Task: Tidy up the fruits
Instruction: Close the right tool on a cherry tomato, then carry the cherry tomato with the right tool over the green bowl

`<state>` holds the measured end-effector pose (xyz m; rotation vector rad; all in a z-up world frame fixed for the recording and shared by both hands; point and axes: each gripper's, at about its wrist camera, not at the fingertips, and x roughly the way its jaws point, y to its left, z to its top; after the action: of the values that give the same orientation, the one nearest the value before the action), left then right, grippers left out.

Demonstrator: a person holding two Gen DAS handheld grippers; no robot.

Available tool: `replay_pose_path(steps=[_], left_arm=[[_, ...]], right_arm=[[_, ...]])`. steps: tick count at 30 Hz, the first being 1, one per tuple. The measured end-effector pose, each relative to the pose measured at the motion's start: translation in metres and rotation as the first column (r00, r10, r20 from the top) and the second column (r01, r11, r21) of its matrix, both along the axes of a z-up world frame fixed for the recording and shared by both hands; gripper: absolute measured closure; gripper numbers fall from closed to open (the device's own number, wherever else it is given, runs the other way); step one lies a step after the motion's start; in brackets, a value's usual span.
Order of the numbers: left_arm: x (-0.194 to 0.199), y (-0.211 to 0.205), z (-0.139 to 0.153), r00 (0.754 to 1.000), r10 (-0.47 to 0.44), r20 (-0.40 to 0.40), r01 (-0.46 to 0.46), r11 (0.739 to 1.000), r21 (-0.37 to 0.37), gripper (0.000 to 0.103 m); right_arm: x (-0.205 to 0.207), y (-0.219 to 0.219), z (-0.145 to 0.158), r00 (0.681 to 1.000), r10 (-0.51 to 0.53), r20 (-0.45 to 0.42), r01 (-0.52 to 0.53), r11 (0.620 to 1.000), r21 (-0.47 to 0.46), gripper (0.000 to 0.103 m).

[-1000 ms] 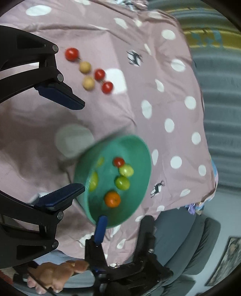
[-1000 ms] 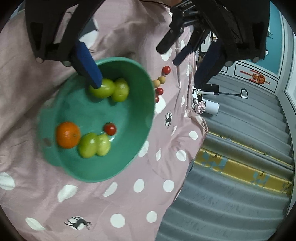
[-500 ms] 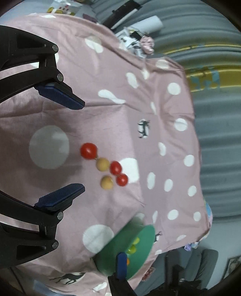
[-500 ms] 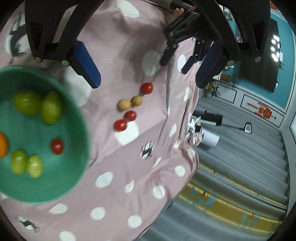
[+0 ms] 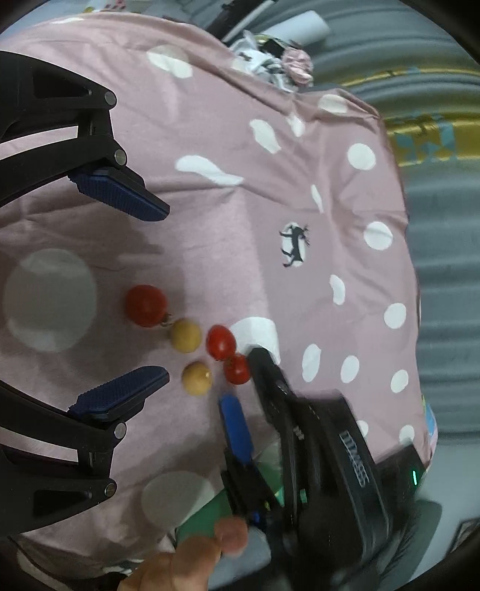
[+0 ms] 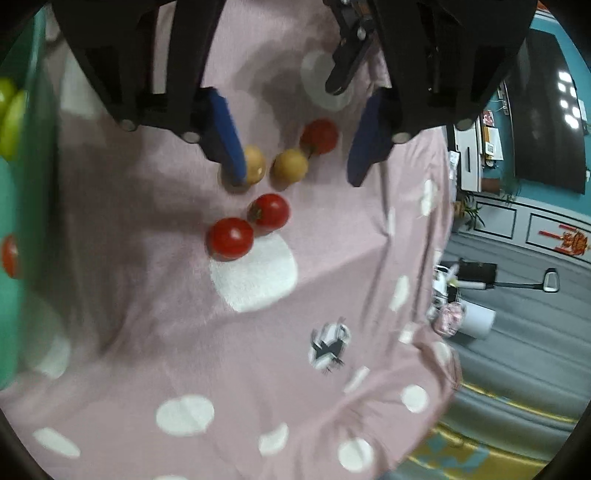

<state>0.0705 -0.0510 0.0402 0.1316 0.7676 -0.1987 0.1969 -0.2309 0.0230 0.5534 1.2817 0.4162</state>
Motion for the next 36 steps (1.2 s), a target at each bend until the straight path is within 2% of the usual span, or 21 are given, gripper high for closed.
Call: replay_pose_path(steps=[2,4,7,10,11,13,16,17,19,23,27,29,36], left_arm=[[0.005,-0.005,-0.003,0.999,-0.042,-0.024,0.042,0.999,0.004,0.021],[0.015,-0.009,-0.008,0.993,-0.083,-0.09,0.083,0.997,-0.009,0.022],[0.031,-0.012,-0.022,0.978,-0.092,-0.186,0.094,0.996,0.002,0.035],[0.04,-0.013,-0.032,0.958,-0.108,-0.264,0.108,0.994,-0.014,0.046],[0.042,-0.013,-0.034,0.953,-0.104,-0.285,0.105,0.994,-0.012,0.047],[0.044,-0.011,-0.034,0.955,-0.093,-0.283,0.091,0.996,-0.018,0.053],[0.051,-0.01,-0.035,0.961,-0.056,-0.272,0.054,0.998,-0.015,0.061],[0.052,-0.01,-0.035,0.96,-0.045,-0.275,0.041,0.999,-0.02,0.068],[0.051,-0.011,-0.033,0.962,-0.048,-0.271,0.046,0.999,-0.012,0.073],[0.044,-0.012,-0.032,0.966,-0.054,-0.252,0.062,0.998,0.024,0.073],[0.037,-0.01,-0.027,0.97,-0.055,-0.238,0.059,0.998,0.009,0.073],[0.035,-0.01,-0.023,0.974,-0.048,-0.22,0.053,0.998,0.021,0.073],[0.016,-0.01,0.01,0.992,-0.044,-0.117,0.04,0.999,-0.034,0.073]], right_arm=[[0.01,0.002,-0.012,0.999,-0.007,-0.039,0.007,1.0,-0.006,0.059],[0.018,0.002,-0.019,0.998,-0.022,-0.057,0.021,1.0,-0.016,0.061],[0.023,0.001,-0.025,0.997,-0.03,-0.073,0.028,0.999,-0.019,0.064],[0.025,0.001,-0.03,0.997,-0.025,-0.078,0.024,1.0,-0.011,0.07],[0.025,0.001,-0.03,0.997,-0.026,-0.076,0.026,1.0,-0.007,0.07],[0.026,0.002,-0.031,0.998,-0.02,-0.064,0.02,1.0,-0.008,0.075],[0.027,0.005,-0.031,0.999,-0.01,-0.049,0.009,1.0,-0.02,0.076],[0.027,0.006,-0.03,0.999,-0.008,-0.046,0.007,1.0,-0.026,0.076],[0.027,0.008,-0.03,1.0,0.003,-0.03,-0.004,0.999,-0.034,0.076],[0.028,0.008,-0.031,1.0,-0.003,-0.026,0.003,0.999,-0.032,0.076],[0.023,0.01,-0.023,1.0,0.008,-0.003,-0.008,1.0,-0.022,0.076],[0.019,0.009,-0.015,1.0,0.012,0.022,-0.012,1.0,-0.005,0.076],[-0.009,-0.007,0.026,0.992,-0.005,0.126,0.005,1.0,0.006,0.076]])
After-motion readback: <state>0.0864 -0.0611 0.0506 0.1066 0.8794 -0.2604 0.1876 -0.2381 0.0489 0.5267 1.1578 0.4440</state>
